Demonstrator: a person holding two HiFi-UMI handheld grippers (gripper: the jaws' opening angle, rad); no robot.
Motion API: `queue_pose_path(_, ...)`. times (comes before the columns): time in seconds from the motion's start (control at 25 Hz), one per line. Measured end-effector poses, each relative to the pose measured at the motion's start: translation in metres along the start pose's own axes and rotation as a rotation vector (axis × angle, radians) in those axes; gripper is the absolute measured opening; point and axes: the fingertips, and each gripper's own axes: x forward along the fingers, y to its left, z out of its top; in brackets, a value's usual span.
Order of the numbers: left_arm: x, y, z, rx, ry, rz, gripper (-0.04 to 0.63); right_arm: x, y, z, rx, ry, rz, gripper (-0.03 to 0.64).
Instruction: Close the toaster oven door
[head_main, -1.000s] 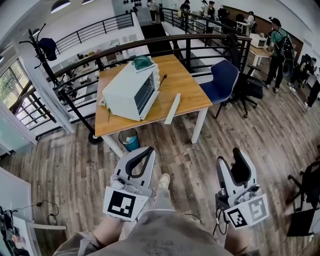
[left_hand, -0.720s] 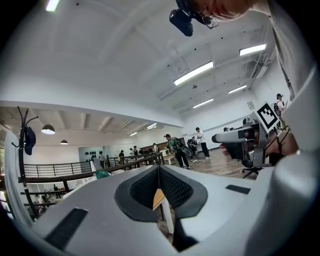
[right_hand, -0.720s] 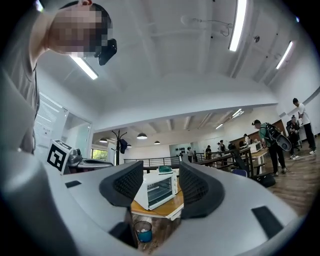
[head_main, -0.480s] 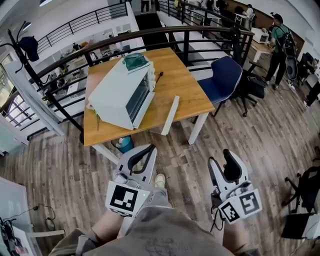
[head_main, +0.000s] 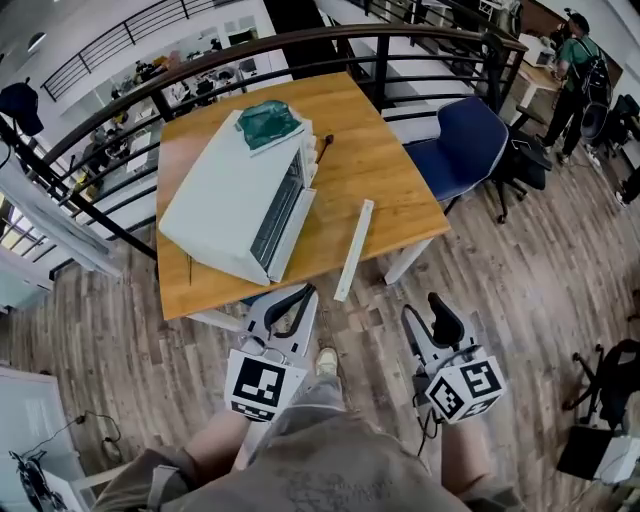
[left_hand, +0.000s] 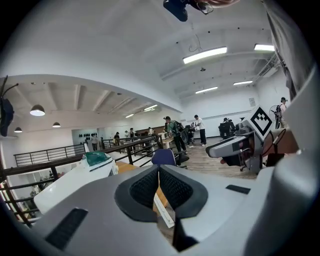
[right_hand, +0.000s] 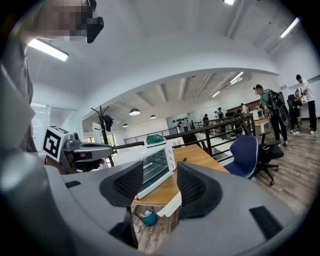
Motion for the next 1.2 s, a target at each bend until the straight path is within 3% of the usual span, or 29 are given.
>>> queue_pose_path(0.36, 0.053, 0.044, -0.053, -0.050, 0.100, -0.050, 0.021, 0.094, -0.038, -0.068, 0.125, 0.192, -0.039, 0.221)
queue_pose_path(0.68, 0.084, 0.065, -0.100, -0.079, 0.172, -0.059, 0.022, 0.142, -0.068, -0.143, 0.252, 0.319, -0.057, 0.218)
queue_pose_path(0.92, 0.098, 0.059, -0.133, -0.103, 0.243, -0.054, 0.023, 0.167, -0.078, -0.192, 0.379, 0.390, -0.007, 0.201)
queue_pose_path(1.2, 0.098, 0.058, -0.172, -0.161, 0.338, 0.011, 0.021, 0.193, -0.079, -0.244, 0.503, 0.453, 0.104, 0.170)
